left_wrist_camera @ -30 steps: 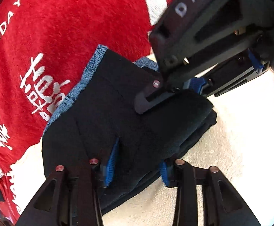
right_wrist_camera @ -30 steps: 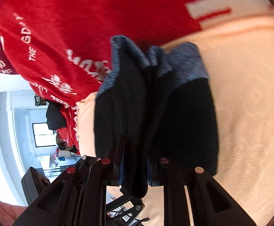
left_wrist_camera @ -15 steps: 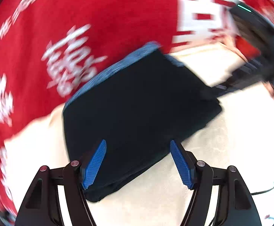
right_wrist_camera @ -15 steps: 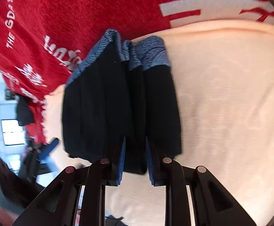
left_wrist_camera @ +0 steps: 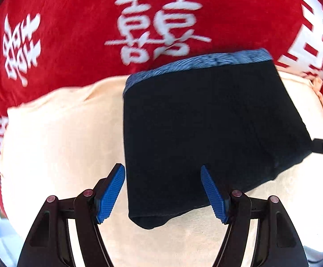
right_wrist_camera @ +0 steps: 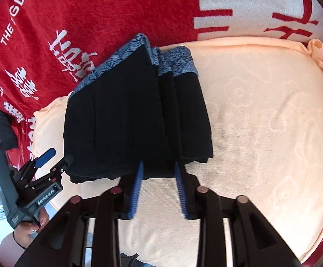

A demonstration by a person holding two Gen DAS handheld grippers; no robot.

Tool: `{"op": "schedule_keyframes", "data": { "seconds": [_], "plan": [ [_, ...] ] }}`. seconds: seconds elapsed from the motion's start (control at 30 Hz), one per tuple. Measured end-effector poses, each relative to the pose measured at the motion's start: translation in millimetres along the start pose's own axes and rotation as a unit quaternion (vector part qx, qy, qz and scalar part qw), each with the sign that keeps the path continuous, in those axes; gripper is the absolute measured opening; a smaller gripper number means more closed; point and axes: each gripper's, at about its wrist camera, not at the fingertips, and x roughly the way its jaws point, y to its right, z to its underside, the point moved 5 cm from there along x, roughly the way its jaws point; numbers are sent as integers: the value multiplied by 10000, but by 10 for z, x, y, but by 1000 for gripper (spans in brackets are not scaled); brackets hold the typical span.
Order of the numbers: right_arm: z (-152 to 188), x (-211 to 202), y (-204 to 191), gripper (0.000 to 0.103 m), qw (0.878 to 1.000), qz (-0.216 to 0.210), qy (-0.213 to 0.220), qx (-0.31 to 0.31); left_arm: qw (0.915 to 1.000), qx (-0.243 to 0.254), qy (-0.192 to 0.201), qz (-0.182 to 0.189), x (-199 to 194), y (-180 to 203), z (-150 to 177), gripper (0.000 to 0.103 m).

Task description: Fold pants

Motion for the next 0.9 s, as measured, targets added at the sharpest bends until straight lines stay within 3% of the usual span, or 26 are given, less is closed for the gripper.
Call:
{"op": "schedule_keyframes", "data": {
  "seconds": [0.2,0.23,0.3,0.47,0.7,0.9],
  "plan": [
    [76,9,-26,44,9999,107,-106,6,9997,-175,-153,116,101,-140,47,73],
    [95,16,-12,44,9998,132,-133,25,9996,-200,-160,118,110,-156,51,86],
    [125,58,-19,45,9997,163,-177,47,9995,-266,-114,92,110,-196,52,98],
    [175,107,-45,54,9994,238,-251,-18,9991,-325,-198,168,168,-260,26,98],
    [135,55,-33,74,9997,204,-154,-36,9978,-484,-378,245,356,-443,-64,98],
    [106,51,47,75,9997,206,-158,27,9978,-445,-414,253,442,-468,-142,98]
  ]
}}
